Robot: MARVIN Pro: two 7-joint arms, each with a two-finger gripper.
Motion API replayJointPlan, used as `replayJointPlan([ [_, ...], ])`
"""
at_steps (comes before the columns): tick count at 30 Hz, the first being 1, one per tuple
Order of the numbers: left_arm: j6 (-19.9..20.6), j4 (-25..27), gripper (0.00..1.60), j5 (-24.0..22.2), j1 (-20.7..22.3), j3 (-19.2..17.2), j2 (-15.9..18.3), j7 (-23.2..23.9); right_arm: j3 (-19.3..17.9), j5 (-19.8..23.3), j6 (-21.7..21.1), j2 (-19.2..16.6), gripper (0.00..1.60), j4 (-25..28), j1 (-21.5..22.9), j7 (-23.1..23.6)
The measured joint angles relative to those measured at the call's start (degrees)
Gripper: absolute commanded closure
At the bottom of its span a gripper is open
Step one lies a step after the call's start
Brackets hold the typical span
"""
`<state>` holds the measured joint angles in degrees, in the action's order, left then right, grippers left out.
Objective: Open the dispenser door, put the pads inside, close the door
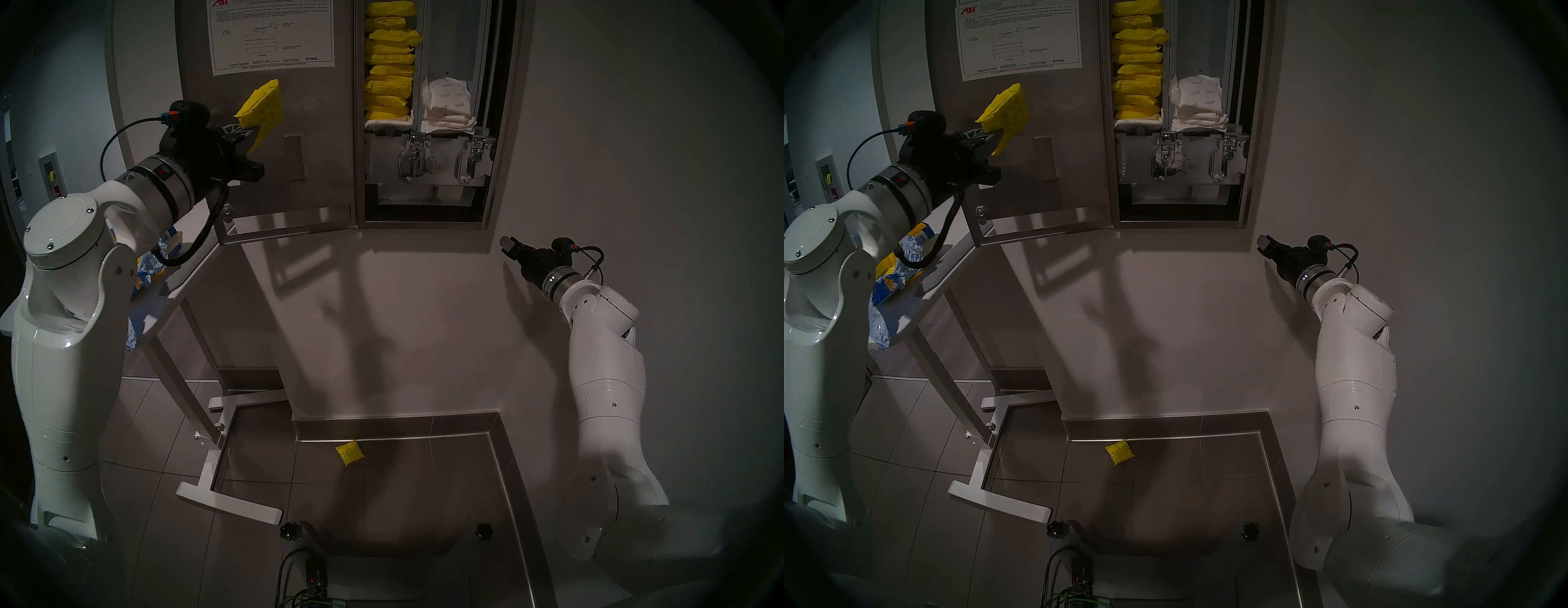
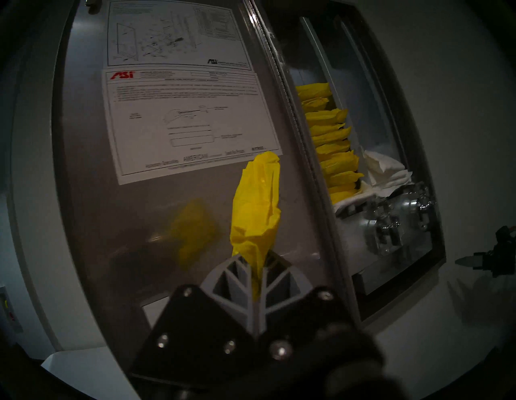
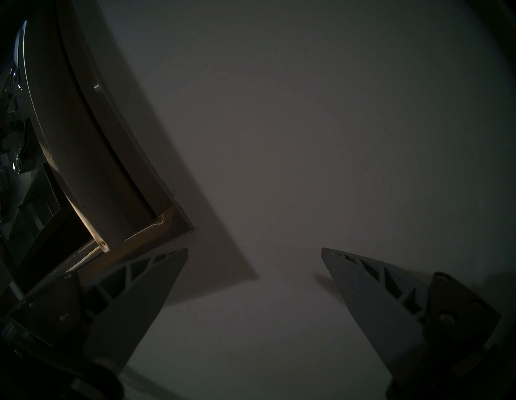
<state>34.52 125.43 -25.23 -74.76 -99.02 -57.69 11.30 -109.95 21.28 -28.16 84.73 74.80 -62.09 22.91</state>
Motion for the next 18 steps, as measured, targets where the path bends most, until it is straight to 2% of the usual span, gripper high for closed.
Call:
replayJointPlan([
  [12, -1.6, -6.0, 1.60, -2.2, 4.9, 7.1, -5.5, -3.9, 0.0, 0.1, 0.0, 0.0, 0.00, 0.0, 0.0, 0.0],
  [18, -2.0, -7.8, 1.60, -3.1, 6.5, 8.7, -7.5, -4.8, 0.0, 0.1, 0.0, 0.0, 0.00, 0.0, 0.0, 0.0],
])
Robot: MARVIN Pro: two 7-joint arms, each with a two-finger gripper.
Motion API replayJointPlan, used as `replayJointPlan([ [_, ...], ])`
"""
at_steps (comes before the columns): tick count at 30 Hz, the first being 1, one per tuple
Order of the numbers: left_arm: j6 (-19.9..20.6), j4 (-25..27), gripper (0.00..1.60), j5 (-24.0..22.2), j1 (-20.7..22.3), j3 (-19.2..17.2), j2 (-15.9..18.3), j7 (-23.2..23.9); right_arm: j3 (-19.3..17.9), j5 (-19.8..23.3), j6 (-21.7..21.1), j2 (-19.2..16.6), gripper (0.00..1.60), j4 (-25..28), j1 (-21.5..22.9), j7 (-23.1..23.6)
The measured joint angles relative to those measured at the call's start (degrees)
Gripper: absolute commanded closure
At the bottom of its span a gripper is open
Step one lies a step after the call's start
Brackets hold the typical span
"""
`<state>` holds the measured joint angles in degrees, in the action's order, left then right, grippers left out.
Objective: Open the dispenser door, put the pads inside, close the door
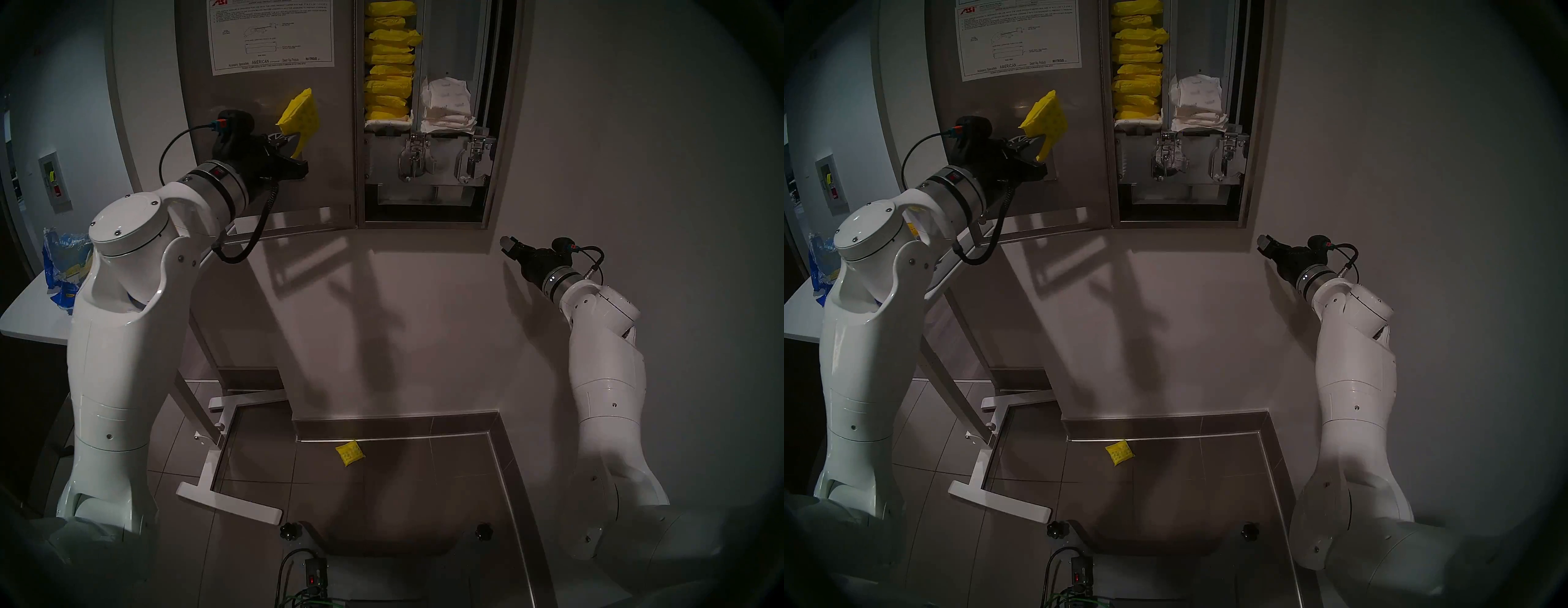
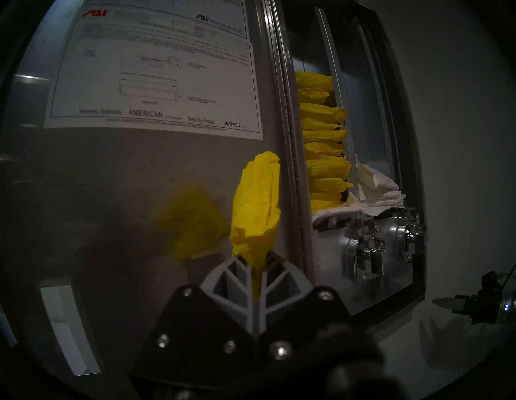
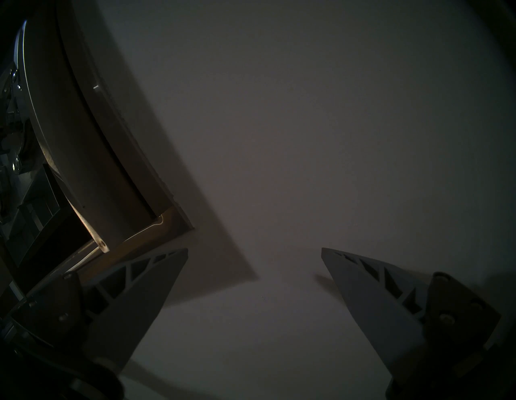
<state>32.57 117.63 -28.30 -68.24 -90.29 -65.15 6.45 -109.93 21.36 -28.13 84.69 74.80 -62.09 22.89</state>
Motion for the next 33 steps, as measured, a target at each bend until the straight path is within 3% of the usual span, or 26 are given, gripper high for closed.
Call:
replayJointPlan([
  [10, -0.8, -0.3, 1.60, -0.4, 1.5, 0.2, -1.1, -0.9, 0.0, 0.0, 0.0, 0.0, 0.00, 0.0, 0.0, 0.0],
  [17, -2.7, -0.6, 1.60, 2.1, 3.4, 4.4, -0.2, 0.5, 0.0, 0.1, 0.0, 0.0, 0.00, 0.0, 0.0, 0.0],
  [24, -5.1, -0.7, 1.60, 6.5, 6.3, 8.9, 0.7, 2.1, 0.1, 0.1, 0.0, -0.1, 0.00, 0.0, 0.0, 0.0],
  [33, -8.3, -0.6, 1.60, 15.4, 9.9, 13.9, 2.1, 3.7, 0.1, 0.1, 0.0, -0.1, 0.00, -0.2, 0.0, 0.0],
])
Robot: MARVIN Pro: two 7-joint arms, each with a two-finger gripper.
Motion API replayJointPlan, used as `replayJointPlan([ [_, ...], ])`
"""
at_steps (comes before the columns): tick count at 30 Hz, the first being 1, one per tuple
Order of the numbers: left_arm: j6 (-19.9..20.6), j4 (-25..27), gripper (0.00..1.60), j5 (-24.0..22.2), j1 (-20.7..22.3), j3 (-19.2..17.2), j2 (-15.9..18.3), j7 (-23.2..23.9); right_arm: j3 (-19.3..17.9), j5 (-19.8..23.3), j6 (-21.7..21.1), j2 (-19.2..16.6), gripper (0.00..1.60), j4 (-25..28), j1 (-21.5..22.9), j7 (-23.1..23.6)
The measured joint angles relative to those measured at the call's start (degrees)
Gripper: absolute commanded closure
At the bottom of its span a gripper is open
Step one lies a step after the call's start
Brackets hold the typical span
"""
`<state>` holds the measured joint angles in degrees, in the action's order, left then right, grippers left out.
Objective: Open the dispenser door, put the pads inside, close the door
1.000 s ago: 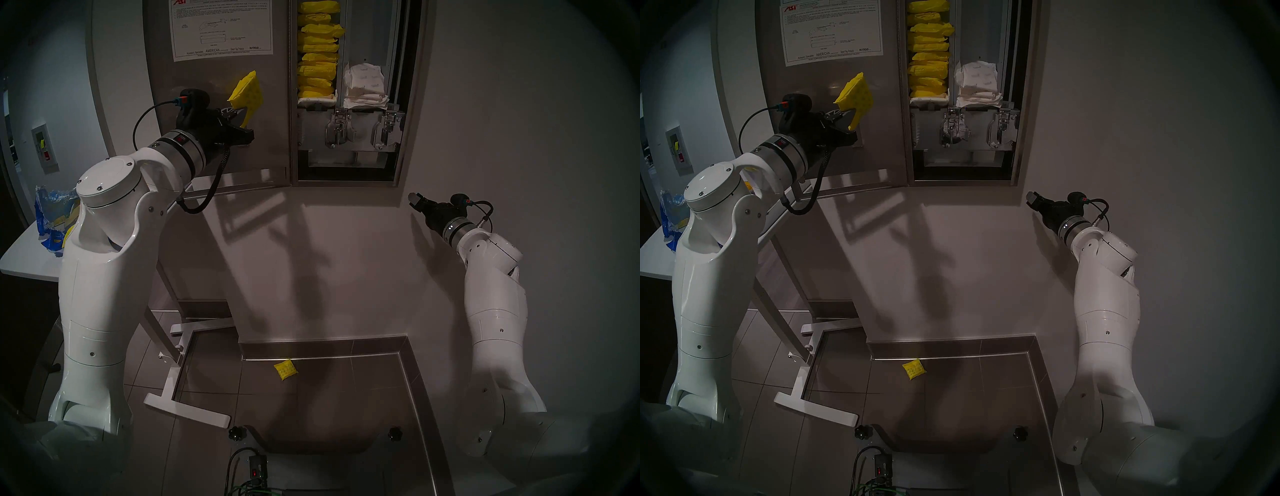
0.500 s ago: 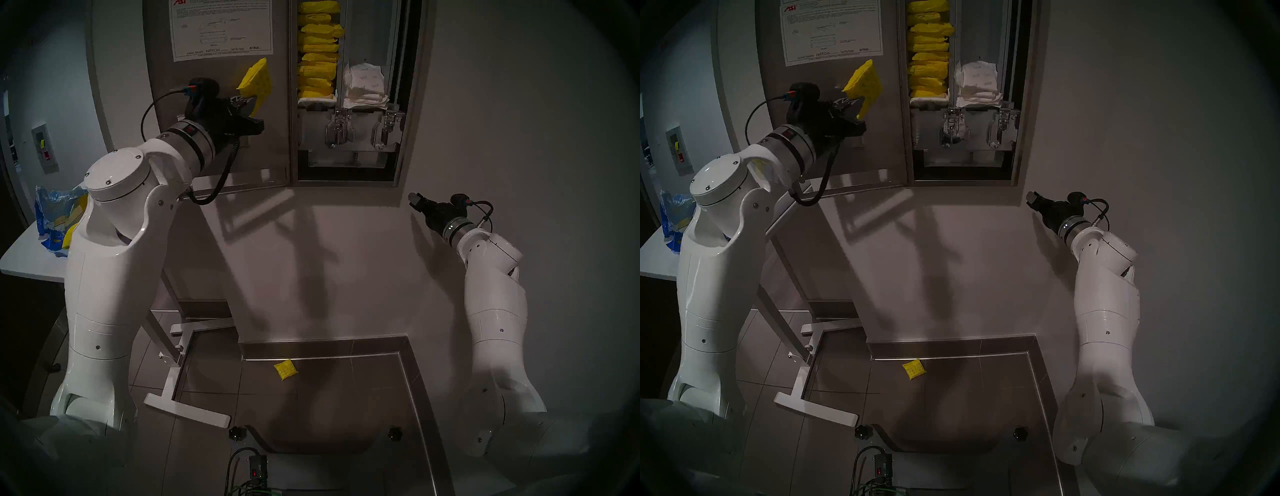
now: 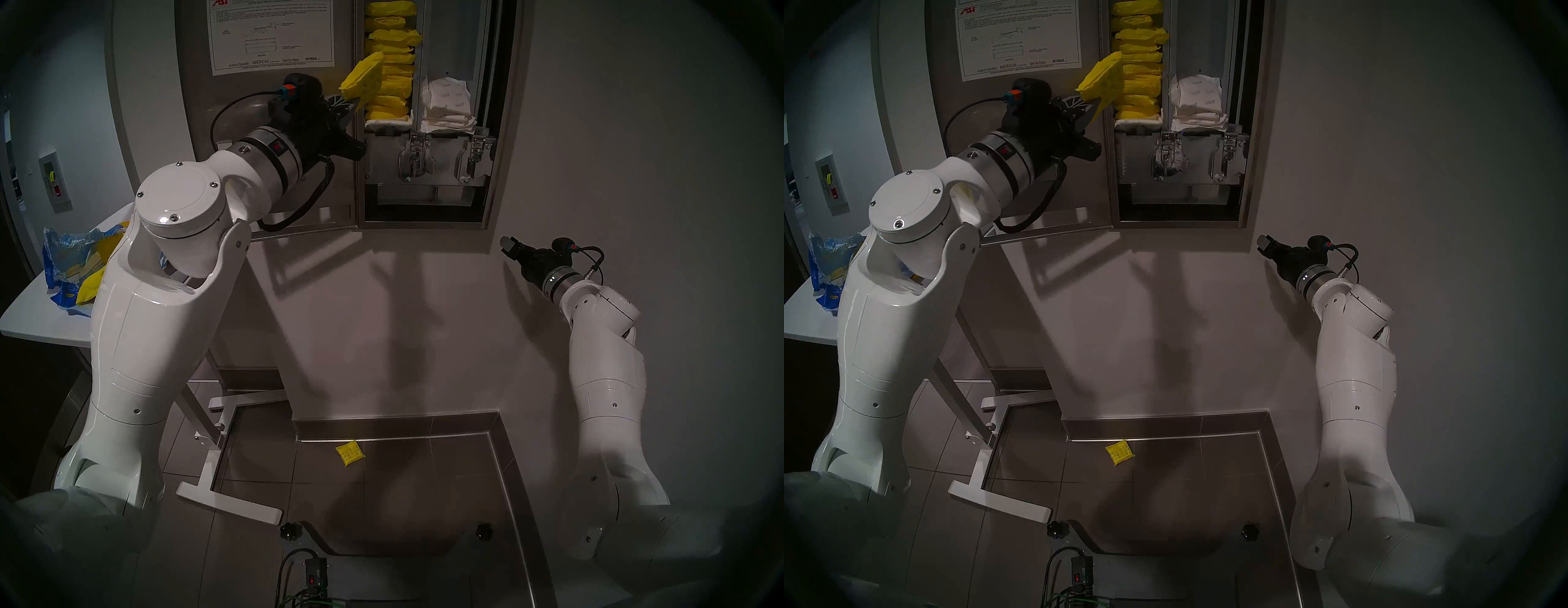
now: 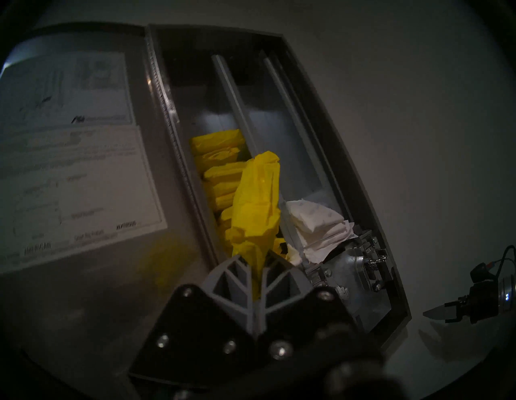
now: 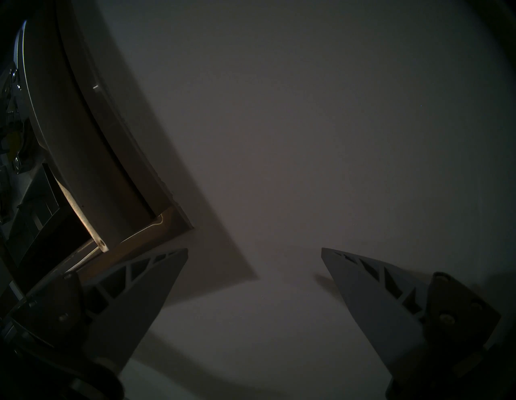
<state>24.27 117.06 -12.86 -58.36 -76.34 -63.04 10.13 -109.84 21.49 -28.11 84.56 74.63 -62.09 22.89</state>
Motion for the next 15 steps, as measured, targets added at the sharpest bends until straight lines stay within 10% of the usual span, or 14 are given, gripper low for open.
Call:
replayJointPlan([
  [15, -5.0, -1.5, 1.60, 16.1, 6.2, 4.5, 1.3, 2.3, 0.1, 0.1, 0.0, -0.1, 0.00, -0.3, 0.0, 0.0],
])
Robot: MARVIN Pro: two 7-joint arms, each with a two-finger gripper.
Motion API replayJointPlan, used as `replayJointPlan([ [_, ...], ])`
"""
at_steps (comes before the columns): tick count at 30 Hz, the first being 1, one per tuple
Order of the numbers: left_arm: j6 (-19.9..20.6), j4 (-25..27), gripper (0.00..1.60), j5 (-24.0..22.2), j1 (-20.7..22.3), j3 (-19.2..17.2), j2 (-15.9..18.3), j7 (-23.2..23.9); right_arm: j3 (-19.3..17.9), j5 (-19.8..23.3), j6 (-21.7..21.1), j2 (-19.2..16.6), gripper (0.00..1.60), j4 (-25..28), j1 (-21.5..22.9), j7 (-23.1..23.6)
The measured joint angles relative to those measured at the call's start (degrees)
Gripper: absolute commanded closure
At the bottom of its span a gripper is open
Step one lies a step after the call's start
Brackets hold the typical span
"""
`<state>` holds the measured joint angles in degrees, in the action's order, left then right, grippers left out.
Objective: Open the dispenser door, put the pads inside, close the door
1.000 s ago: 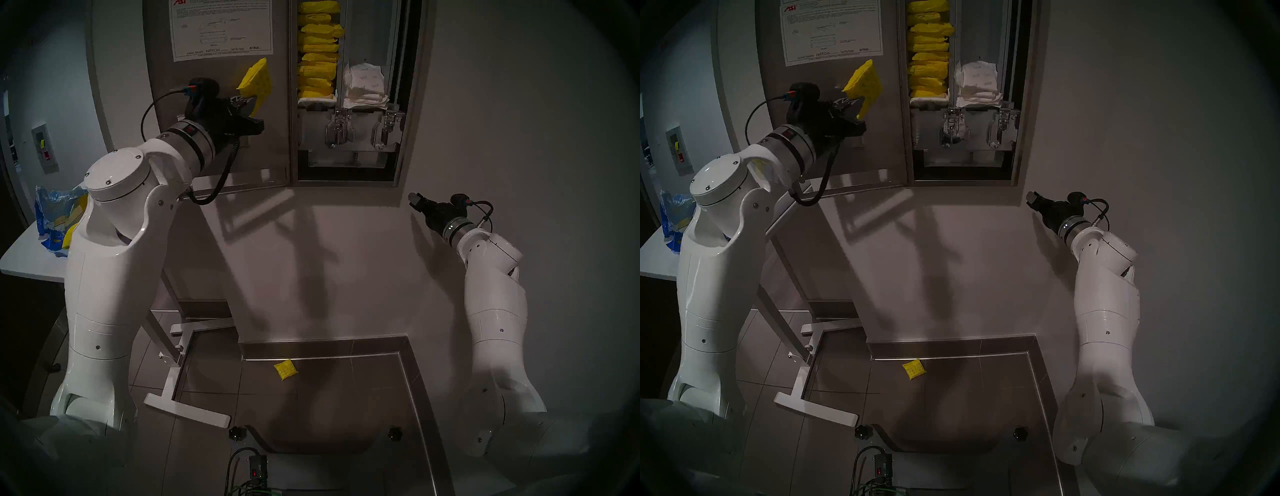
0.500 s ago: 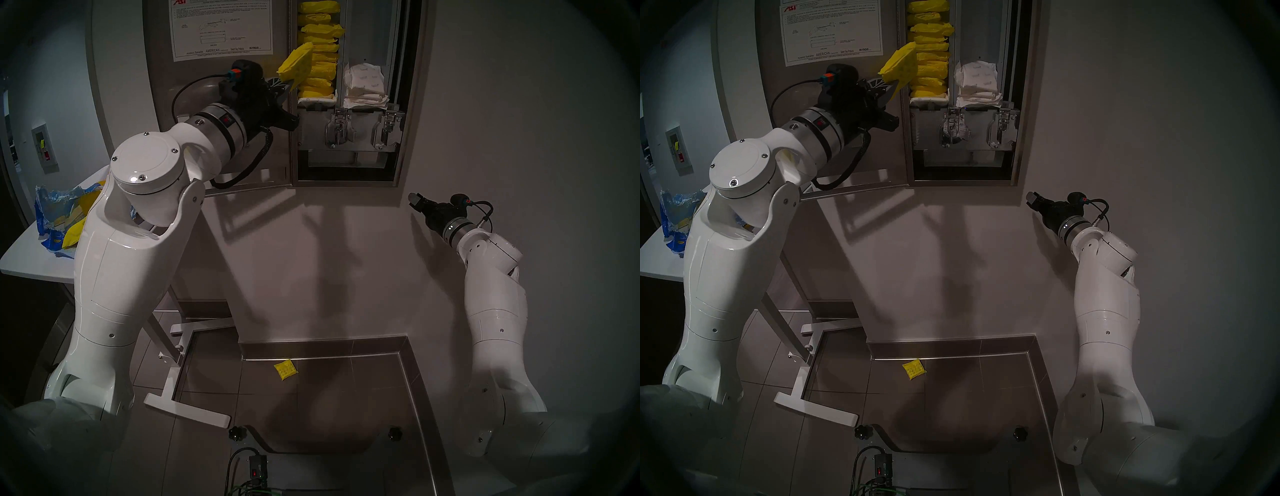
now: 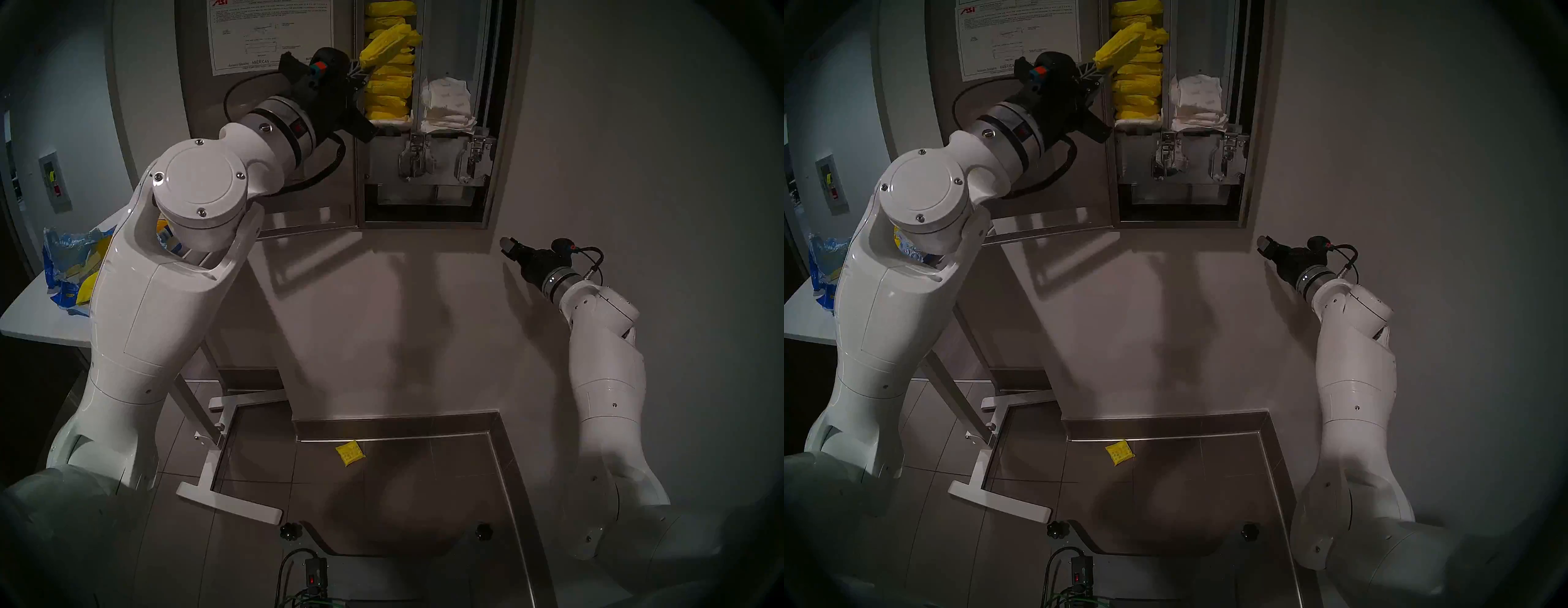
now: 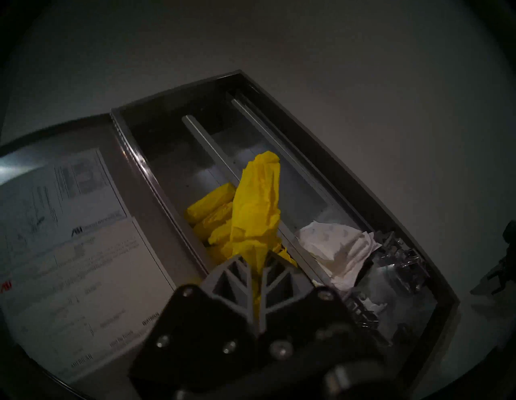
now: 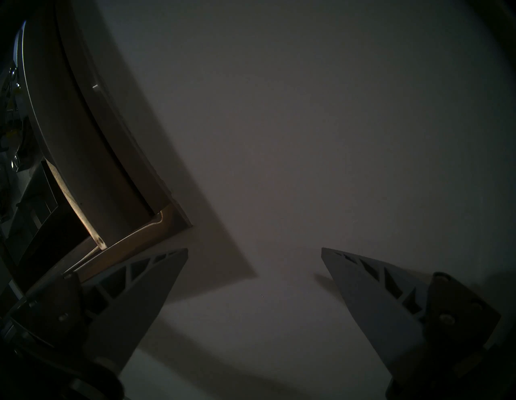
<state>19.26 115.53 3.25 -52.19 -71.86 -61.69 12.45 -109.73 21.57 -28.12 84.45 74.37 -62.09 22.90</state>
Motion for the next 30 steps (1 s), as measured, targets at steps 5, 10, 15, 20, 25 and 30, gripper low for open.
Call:
replayJointPlan([
  [5, -1.5, -1.3, 1.60, 5.3, 2.1, 1.3, -0.6, 0.7, 0.0, 0.0, 0.0, 0.0, 0.00, -0.1, 0.0, 0.0],
  [10, -3.0, -2.7, 1.60, 10.1, 4.1, 2.3, -1.5, 1.1, 0.1, 0.1, 0.0, -0.1, 0.00, -0.2, 0.0, 0.0],
  [15, -4.0, -4.4, 1.60, 14.4, 6.0, 2.8, -2.6, 1.3, 0.1, 0.1, 0.0, -0.2, 0.00, -0.3, 0.0, 0.0],
  [20, -4.8, -6.2, 1.60, 18.0, 7.8, 3.1, -3.8, 1.4, 0.2, 0.1, 0.0, -0.2, 0.00, -0.4, 0.0, 0.0],
  [25, -5.5, -8.0, 1.60, 21.4, 9.5, 3.3, -5.2, 1.5, 0.2, 0.2, 0.0, -0.3, 0.00, -0.5, 0.0, 0.0],
  [30, -6.1, -10.0, 1.60, 24.9, 11.5, 3.6, -6.8, 1.7, 0.3, 0.2, 0.0, -0.3, 0.00, -0.6, 0.0, 0.0],
])
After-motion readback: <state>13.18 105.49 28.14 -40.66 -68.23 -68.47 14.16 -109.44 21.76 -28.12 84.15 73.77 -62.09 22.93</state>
